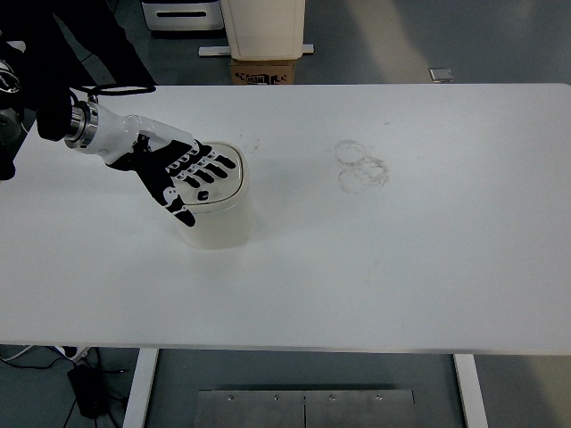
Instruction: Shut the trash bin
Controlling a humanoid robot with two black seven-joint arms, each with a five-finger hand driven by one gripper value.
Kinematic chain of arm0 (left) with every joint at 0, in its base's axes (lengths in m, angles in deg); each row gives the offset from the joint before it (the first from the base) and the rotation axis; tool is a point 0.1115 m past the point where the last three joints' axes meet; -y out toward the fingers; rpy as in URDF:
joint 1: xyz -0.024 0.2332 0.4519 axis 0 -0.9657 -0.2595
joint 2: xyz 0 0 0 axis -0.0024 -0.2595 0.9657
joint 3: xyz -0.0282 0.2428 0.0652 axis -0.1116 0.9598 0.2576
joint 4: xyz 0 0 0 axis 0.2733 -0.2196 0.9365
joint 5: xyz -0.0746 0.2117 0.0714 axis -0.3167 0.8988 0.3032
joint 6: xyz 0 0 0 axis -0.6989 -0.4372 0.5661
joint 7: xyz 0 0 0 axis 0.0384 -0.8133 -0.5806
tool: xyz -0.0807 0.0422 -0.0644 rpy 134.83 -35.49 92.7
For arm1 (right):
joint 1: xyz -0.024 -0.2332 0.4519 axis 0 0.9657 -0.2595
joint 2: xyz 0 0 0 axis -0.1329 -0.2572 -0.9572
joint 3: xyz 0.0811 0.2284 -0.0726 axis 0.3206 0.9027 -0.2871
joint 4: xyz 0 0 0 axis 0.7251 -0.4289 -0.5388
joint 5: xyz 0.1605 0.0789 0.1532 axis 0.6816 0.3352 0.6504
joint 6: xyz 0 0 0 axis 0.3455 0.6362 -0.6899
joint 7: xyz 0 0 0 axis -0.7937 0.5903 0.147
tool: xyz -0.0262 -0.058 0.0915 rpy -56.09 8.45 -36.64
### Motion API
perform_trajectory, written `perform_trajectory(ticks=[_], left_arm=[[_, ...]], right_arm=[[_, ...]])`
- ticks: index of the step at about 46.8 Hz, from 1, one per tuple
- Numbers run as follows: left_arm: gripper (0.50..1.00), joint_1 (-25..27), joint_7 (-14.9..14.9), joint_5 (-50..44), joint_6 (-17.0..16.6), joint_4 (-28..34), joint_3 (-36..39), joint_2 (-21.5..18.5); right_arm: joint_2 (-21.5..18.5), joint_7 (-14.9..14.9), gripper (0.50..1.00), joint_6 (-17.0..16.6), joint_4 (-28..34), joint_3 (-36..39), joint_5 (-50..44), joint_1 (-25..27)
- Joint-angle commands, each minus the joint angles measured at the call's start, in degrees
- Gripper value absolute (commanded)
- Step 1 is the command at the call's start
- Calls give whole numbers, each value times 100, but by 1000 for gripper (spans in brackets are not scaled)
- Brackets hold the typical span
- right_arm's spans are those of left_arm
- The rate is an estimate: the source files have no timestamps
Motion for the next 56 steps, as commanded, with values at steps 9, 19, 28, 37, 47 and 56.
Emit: perform_trajectory(ticks=[9, 19, 28, 37, 47, 56], left_arm=[[1000, 397, 24, -123, -108, -15, -150, -140], [1000, 274, 94, -694, -390, -234, -757, -404], [1000, -437, 155, -1038, -706, -822, -1810, -466], [1000, -1351, 296, -1073, -777, -1885, -3032, -185], [1000, -2397, 305, -1283, -759, -2537, -4316, 44], [1000, -3329, 542, -1468, -733, -2958, -5142, 220]], right_arm=[[0, 0, 991, 0, 0, 0, 0, 0], [0, 0, 991, 0, 0, 0, 0, 0], [0, 0, 991, 0, 0, 0, 0, 0], [0, 0, 991, 0, 0, 0, 0, 0], [0, 0, 991, 0, 0, 0, 0, 0], [0, 0, 991, 0, 0, 0, 0, 0]])
